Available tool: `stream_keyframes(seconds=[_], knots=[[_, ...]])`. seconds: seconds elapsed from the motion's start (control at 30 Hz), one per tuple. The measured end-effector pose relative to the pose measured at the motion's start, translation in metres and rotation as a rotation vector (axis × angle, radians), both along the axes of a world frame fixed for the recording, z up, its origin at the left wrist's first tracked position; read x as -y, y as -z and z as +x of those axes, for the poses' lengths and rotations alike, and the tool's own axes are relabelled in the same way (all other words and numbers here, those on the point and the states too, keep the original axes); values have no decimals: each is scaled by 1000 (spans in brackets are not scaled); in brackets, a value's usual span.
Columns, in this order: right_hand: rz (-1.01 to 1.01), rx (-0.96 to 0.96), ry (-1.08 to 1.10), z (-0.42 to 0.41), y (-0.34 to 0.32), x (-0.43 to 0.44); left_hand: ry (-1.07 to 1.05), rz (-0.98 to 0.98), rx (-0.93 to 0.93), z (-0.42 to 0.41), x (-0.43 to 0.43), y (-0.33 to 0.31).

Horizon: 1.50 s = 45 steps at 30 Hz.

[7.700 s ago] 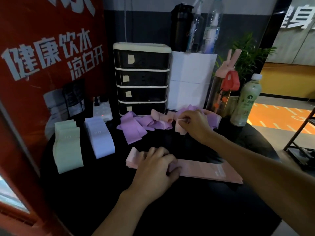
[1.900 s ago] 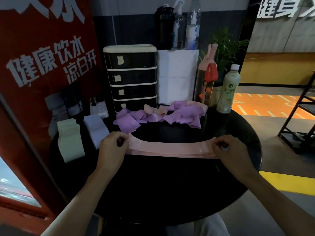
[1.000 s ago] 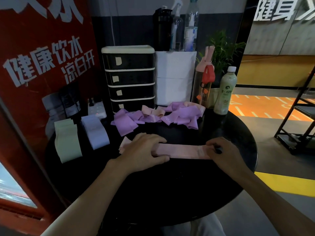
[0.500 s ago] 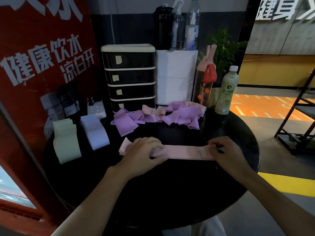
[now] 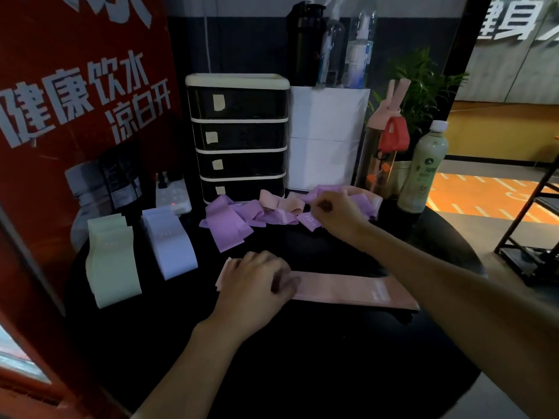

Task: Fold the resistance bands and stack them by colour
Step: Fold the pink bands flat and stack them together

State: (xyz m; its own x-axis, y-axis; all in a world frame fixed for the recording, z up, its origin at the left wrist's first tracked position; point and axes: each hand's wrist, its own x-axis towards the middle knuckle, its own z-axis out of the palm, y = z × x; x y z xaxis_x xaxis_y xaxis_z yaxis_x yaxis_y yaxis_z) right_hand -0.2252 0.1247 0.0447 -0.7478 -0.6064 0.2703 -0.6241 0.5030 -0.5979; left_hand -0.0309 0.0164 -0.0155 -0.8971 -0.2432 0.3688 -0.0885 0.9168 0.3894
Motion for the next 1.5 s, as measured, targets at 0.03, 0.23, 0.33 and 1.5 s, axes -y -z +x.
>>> stream_keyframes(seconds=[0.03, 0.23, 0.33, 1.5], knots=[[16, 8, -13, -6, -1, 13, 2, -3, 2, 0, 0, 0], [47, -6, 9, -47, 10, 68, -27, -48, -8, -1, 2, 2], [87, 10, -15, -61, 11, 83, -30, -58, -49, -1, 2, 5], [-449, -257, -141, 0, -128, 4, 3, 293, -486, -2, -9, -85]])
